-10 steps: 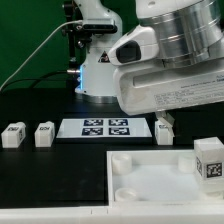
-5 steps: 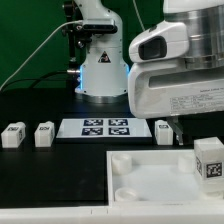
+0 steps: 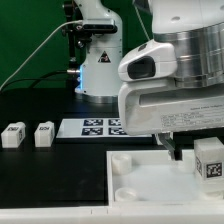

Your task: Assemble one leg

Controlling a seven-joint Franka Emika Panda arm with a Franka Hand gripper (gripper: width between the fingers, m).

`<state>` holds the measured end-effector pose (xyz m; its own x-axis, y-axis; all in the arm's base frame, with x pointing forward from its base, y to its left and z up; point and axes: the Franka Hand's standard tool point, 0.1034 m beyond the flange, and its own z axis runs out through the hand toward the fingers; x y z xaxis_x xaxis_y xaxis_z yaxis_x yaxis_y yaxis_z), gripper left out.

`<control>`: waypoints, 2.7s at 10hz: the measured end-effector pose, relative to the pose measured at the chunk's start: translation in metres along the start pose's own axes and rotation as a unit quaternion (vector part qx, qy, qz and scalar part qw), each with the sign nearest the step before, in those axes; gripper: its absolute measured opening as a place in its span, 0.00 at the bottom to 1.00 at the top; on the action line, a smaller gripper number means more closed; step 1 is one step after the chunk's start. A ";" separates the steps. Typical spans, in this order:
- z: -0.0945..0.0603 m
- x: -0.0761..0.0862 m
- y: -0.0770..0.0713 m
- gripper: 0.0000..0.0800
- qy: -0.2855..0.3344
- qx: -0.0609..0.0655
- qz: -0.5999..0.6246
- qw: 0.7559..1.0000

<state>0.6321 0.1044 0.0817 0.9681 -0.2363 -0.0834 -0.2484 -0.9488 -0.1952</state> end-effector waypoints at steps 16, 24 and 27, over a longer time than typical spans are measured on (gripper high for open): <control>0.003 -0.003 0.001 0.37 -0.005 0.055 0.520 0.853; 0.006 -0.006 -0.009 0.68 -0.006 0.053 0.565 0.824; 0.009 -0.011 -0.017 0.80 0.015 0.030 0.364 0.931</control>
Offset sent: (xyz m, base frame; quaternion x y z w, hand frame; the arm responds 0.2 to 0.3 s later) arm 0.0000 0.0000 0.0000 0.0000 0.0000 0.0000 1.0000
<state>0.6252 0.1250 0.0773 0.5429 -0.8185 -0.1878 -0.8394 -0.5217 -0.1525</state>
